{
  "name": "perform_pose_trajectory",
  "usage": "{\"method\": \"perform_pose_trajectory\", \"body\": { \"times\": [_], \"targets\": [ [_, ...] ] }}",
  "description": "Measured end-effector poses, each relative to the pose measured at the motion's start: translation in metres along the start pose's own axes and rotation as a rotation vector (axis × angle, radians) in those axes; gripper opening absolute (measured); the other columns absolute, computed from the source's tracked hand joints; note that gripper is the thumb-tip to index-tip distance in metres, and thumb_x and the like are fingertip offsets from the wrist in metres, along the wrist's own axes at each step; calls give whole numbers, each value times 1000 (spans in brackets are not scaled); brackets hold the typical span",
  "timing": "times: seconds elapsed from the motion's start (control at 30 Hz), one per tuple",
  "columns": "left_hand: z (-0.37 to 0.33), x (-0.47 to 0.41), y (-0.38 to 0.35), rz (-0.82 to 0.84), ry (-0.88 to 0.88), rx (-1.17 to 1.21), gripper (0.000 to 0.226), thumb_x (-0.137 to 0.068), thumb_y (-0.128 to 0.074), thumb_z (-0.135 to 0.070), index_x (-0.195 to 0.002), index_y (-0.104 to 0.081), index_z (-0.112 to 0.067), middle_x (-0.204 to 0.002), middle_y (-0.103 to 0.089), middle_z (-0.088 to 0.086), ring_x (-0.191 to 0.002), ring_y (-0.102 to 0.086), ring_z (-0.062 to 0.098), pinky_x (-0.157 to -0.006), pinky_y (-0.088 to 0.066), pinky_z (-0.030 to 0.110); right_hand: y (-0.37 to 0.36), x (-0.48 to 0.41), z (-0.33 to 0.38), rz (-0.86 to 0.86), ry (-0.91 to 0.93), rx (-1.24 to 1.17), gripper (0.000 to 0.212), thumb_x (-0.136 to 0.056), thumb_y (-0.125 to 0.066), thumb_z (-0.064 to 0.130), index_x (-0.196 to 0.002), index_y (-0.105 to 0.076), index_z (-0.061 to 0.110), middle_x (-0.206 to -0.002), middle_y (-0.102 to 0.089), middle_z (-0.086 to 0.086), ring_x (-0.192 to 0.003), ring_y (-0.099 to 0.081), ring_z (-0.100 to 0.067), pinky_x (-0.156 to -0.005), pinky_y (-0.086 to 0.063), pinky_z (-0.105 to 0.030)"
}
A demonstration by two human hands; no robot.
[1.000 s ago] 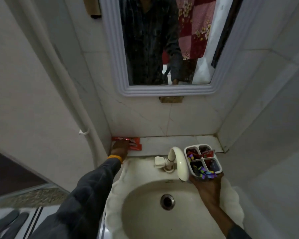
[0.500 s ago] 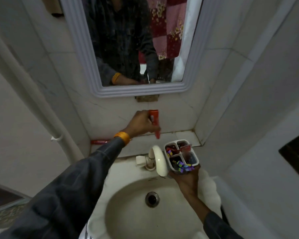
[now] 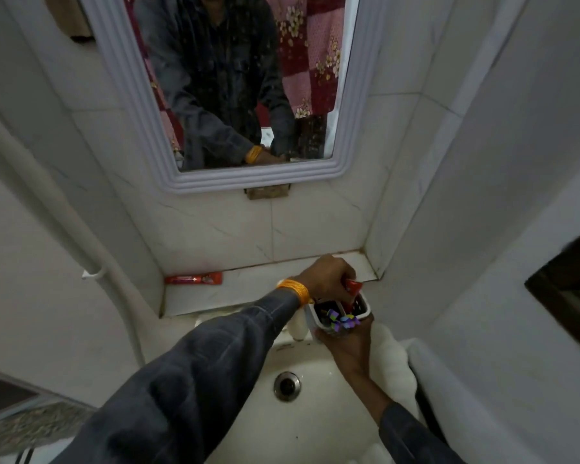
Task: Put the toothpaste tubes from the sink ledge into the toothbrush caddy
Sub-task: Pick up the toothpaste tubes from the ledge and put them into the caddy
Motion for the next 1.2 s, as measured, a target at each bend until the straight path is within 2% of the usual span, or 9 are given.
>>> {"method": "perform_pose_trajectory", "body": {
  "times": [0.23,0.33,0.43,0.53,0.63,0.83,1.0,1.13,1.2],
  "targets": [
    [37,22,33,-69,34,328,12,-74,-75,-9,-86,-76,-11,-89,-78,6,-75,-69,10,-68,-54,13,7,11,38,8,5,-42,115,-41,-101,40,-142,-51,13,-131,-71,-2,-118,-70,-12,-98,-55,-17],
    [130,53,55,-342,289,339,17,-79,-68,-5,-93,-76,-12,-97,-77,7,-87,-71,17,-84,-57,30,7,21,57,21,24,-62,109,-41,-101,31,-137,-53,7,-126,-72,-11,-112,-73,-13,-88,-50,-1],
    [239,114,44,-377,675,111,40,-84,-61,-9,-124,-63,-13,-130,-65,13,-117,-61,31,-103,-46,33,1,28,75,46,124,-105,90,-53,-94,-24,-130,-53,1,-122,-69,-15,-98,-68,21,-81,-50,3],
    [299,155,23,-234,831,-92,41,-92,-51,-14,-133,-53,-11,-136,-57,19,-125,-52,39,-103,-44,41,-2,30,82,60,132,-207,92,-55,-79,-41,-127,-53,11,-112,-78,22,-95,-64,28,-78,-50,3],
    [316,161,14,-192,811,-152,38,-95,-45,-11,-130,-58,-13,-139,-55,17,-129,-49,39,-109,-41,45,-4,25,74,68,111,-208,98,-58,-74,-43,-116,-48,32,-101,-71,45,-94,-66,25,-77,-52,1],
    [289,134,11,-100,734,-74,47,-89,-64,-44,-116,-65,-5,-123,-65,18,-115,-60,36,-99,-47,39,3,18,53,61,120,-139,103,-55,-87,-32,-131,-47,24,-129,-66,-3,-111,-67,17,-90,-53,-4],
    [220,98,54,-207,577,68,36,-70,-83,-30,-97,-72,-7,-104,-74,15,-99,-68,33,-87,-55,37,-1,13,47,81,107,-149,99,-55,-81,-40,-133,-51,15,-130,-66,-2,-112,-72,6,-87,-60,-15],
    [131,68,94,-372,320,313,20,-72,-82,-25,-82,-73,-11,-81,-75,6,-72,-69,13,-64,-55,23,1,6,32,99,75,-151,100,-55,-85,-34,-141,-53,6,-131,-74,-7,-119,-74,-24,-95,-63,-52],
    [85,60,94,-358,210,446,21,-73,-83,-23,-85,-74,-8,-77,-76,4,-64,-70,8,-58,-54,13,-1,10,38,123,62,-128,95,-60,-84,-30,-143,-51,2,-130,-75,-7,-116,-74,-22,-90,-65,-42]
  ]
}}
Point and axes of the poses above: each hand's wrist, its own x-axis away from the middle knuckle, its own y-axis out of the back of the hand, z = x × y, the point moved 8 cm from there along -x, towards the middle knuckle
